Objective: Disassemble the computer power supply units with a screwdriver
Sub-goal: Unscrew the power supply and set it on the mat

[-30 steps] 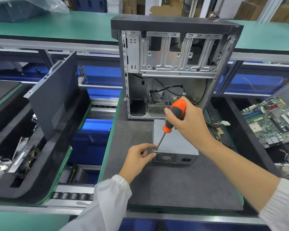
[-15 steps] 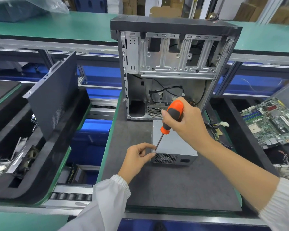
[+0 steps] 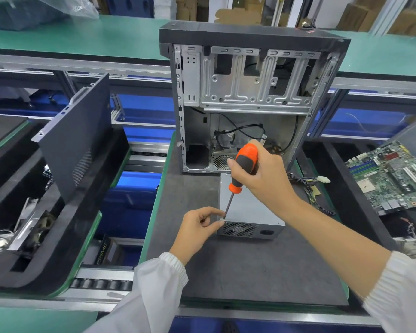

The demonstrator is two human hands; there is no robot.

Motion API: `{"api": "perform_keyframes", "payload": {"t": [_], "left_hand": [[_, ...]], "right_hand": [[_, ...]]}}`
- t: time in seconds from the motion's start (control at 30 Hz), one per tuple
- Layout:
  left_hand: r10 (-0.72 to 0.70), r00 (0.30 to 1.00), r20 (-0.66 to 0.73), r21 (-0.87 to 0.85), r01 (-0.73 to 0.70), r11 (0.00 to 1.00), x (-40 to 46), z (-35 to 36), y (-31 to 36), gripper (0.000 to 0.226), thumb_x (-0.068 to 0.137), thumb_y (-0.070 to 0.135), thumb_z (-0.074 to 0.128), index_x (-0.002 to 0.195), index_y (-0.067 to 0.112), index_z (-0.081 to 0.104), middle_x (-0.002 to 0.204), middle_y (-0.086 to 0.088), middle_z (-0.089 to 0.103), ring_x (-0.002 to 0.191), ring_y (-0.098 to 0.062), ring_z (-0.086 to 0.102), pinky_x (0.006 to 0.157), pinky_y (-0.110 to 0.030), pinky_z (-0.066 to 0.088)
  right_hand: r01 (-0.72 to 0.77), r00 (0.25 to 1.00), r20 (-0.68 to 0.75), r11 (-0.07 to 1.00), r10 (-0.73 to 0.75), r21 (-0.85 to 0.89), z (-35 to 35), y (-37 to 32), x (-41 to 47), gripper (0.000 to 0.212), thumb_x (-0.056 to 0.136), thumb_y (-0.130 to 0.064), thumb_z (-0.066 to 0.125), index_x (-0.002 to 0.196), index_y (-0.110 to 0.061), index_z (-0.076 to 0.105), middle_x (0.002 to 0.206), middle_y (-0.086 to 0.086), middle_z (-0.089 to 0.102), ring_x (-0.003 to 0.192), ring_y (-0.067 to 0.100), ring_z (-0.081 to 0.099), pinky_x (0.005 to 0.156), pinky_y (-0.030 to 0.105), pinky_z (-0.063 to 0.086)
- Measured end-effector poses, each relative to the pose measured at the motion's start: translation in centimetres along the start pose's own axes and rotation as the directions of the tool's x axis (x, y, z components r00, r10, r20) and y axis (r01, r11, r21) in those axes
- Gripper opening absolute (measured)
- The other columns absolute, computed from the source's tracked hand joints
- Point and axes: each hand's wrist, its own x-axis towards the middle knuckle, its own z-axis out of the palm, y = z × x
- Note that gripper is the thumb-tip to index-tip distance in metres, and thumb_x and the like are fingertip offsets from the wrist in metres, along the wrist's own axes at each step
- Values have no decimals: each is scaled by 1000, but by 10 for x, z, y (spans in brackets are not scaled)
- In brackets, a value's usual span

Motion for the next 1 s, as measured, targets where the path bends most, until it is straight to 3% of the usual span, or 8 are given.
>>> {"api": "perform_keyframes", "payload": {"t": [0.23,0.33,0.43,0.53,0.67,0.8,0.9,1.0], "left_hand": [[10,1000,-22,-28,-11,1000,8,2,6,13,86,19,74,96,13,78,48,12,25,48,-7,23,54,-5,29],[26,1000,-6,28,-26,999,11,1,8,9,84,17,76,90,11,78,46,12,29,46,-6,25,52,-5,28],[17,1000,12,71,-18,997,15,-1,9,4,81,19,79,80,16,76,52,9,28,49,-7,24,51,-9,26],[-20,996,93,27,17,999,16,-3,10,2,82,24,78,83,23,76,55,13,31,52,-5,27,55,-13,29],[-9,978,208,-175,46,984,22,-10,24,20,87,24,72,90,43,77,93,0,74,86,-11,65,86,-22,53],[-8,980,198,-111,31,993,26,-11,33,11,88,19,72,84,28,78,92,-16,73,83,-19,62,87,-31,52],[-26,980,198,-64,40,997,27,-10,36,6,87,18,73,85,19,78,91,-26,70,78,-18,57,85,-34,52],[-34,979,201,-20,39,999,28,-10,36,8,87,20,73,87,15,78,86,-23,70,72,-15,57,76,-26,50]], "right_hand": [[-15,946,311,975,86,-221,-18,-25,25,35,81,-41,72,88,-17,48,72,0,63,67,18,63,66,42,54],[7,893,431,952,132,-307,-29,-31,33,39,83,-38,71,101,-19,43,77,-3,67,61,10,68,63,38,57],[44,797,579,941,170,-337,-41,-38,45,30,85,-25,71,98,-21,45,80,-3,68,58,5,67,53,27,56],[157,705,692,916,158,-369,-44,-47,55,26,84,-19,72,97,-22,50,78,-9,63,64,4,64,56,24,53],[383,560,825,859,75,-339,-31,-64,68,28,79,-14,74,95,-28,56,83,-18,54,77,1,51,64,26,44],[260,455,852,877,258,-405,-34,-74,80,32,81,-28,76,105,-24,55,91,-5,64,66,5,67,62,26,55],[182,514,699,732,498,-656,-31,-82,79,66,80,-71,50,94,-7,56,51,1,66,46,15,67,51,26,51],[409,628,666,558,402,-722,-21,-79,74,63,96,-61,29,72,-7,52,49,5,61,49,18,59,54,28,46]]}}
